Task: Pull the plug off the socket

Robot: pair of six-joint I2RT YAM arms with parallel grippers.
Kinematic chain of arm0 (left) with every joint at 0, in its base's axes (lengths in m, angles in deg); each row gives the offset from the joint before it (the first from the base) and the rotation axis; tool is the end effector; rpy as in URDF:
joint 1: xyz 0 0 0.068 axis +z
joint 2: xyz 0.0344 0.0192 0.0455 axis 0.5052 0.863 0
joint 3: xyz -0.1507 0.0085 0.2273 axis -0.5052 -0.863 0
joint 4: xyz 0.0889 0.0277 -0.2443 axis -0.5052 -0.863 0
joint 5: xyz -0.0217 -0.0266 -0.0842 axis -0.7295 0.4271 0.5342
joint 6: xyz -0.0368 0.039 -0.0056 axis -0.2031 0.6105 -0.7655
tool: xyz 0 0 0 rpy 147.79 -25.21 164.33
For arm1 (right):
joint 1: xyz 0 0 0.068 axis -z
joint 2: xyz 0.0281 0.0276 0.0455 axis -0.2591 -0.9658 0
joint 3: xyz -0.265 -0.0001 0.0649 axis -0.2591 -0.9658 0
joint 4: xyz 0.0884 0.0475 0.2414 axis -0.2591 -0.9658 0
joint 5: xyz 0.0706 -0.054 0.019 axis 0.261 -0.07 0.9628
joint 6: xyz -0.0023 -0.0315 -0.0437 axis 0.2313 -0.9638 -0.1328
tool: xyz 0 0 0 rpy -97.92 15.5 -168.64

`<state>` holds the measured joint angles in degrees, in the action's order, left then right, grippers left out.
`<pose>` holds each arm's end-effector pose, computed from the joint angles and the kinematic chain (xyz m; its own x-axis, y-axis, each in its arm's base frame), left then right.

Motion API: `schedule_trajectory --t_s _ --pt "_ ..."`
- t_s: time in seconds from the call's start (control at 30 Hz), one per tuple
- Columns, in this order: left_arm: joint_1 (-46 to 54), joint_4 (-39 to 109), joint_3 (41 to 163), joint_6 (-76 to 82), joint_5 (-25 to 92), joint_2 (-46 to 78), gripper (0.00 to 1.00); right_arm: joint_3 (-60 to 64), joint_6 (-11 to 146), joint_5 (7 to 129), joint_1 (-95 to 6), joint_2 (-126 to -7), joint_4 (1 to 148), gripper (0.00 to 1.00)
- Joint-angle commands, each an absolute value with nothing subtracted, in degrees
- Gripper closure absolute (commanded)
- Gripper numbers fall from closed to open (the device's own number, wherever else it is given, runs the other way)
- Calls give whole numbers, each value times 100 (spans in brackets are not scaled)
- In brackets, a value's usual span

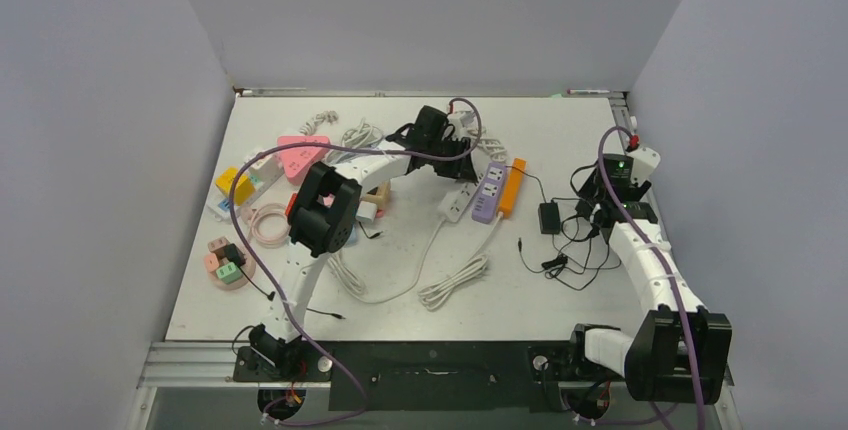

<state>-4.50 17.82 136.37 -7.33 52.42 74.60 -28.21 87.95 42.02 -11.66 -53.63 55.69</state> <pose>0.4223 -0.3139 0.1715 -0.8098 0.1583 -0.5649 0.5189 0.6426 -0.5638 0.2491 -0.0258 0.2481 -0.4574 0.4629 -0.7593 0.5652 0.8105 0.1536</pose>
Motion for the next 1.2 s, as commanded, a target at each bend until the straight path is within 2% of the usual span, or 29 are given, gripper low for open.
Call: schedule_trajectory --t_s 0.0,0.17,0.27,0.33,0.5,0.57,0.8,0.87,1.17 --pt "-687 2284 13940 -994 5252 7713 99 -2888 8705 4413 -1145 -4894 5874 45" --pt "-871 2758 13933 -1441 5209 7819 98 -2881 8648 4453 -1150 -4780 5847 40" --pt "-906 2840 13911 -1558 5039 7835 91 -2872 8655 4508 -1150 -4757 5838 37" --pt "-896 2795 13849 -1586 4860 7795 80 -2874 8653 4550 -1146 -4743 5842 36" --pt "-846 2544 13667 -1385 4410 7552 41 -2893 8676 4697 -1143 -4717 5858 32" --pt "-834 2475 13572 -1255 4209 7366 28 -2925 8660 4824 -1144 -4704 5937 29" --pt "-841 2608 13186 -1032 3811 6722 1 -3085 8653 5330 -1157 -4641 6210 20" --pt "-841 2698 13032 -1005 3679 6465 4 -3114 8598 5473 -1170 -4596 6277 19" --pt "-521 3051 11710 -1057 3111 4707 4 -3090 8210 5756 -1632 -4295 6498 6"
